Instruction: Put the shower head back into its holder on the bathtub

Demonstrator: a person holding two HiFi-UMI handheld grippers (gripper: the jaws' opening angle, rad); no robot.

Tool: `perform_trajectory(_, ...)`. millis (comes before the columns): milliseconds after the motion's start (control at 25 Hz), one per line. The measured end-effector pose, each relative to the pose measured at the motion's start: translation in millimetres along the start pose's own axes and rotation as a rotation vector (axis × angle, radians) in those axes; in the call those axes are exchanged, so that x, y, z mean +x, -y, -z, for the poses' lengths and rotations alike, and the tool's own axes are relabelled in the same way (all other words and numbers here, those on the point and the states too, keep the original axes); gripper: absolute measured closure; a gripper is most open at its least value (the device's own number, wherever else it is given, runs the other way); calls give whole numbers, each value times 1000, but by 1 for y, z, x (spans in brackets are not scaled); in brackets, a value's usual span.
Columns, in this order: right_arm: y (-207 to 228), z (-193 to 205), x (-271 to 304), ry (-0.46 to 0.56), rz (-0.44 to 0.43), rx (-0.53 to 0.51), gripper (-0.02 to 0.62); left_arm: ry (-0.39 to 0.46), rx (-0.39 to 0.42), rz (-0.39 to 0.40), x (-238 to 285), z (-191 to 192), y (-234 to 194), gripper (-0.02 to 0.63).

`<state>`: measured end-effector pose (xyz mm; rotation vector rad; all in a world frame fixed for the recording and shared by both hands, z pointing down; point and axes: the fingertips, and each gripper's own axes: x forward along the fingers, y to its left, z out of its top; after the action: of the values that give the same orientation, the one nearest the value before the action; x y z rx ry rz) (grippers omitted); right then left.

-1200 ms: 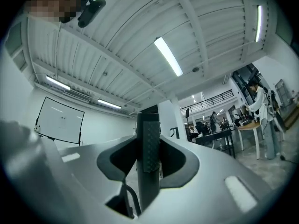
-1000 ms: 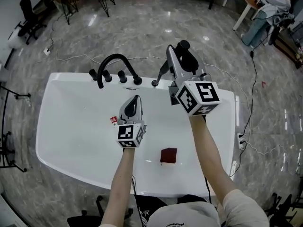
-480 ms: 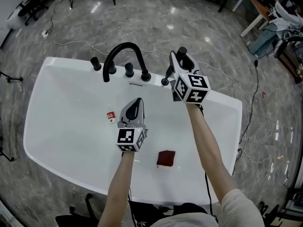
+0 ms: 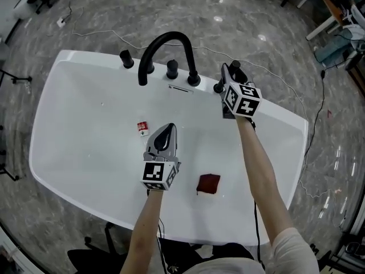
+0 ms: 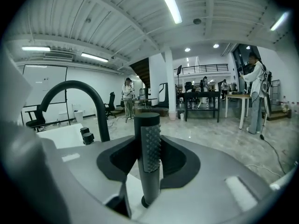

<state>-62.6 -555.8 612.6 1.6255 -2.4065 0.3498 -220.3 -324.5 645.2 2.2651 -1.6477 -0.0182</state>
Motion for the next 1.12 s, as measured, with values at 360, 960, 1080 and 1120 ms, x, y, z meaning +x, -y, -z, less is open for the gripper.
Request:
perform_trajectory(360, -1, -63, -30, 95, -91, 167, 383, 99, -35, 7, 9, -50, 30, 607)
perform_trajectory(960, -87, -153, -327, 202, -202, 20, 592, 362, -24, 19, -106, -219, 172, 607)
perform_trajectory(1080, -98, -127, -386, 177, -212, 115, 592, 344, 18, 19, -138, -208, 207, 607)
perform_trajectory(1120, -99, -122, -401, 174, -215, 131, 592, 338, 31, 21, -145, -205, 217, 607)
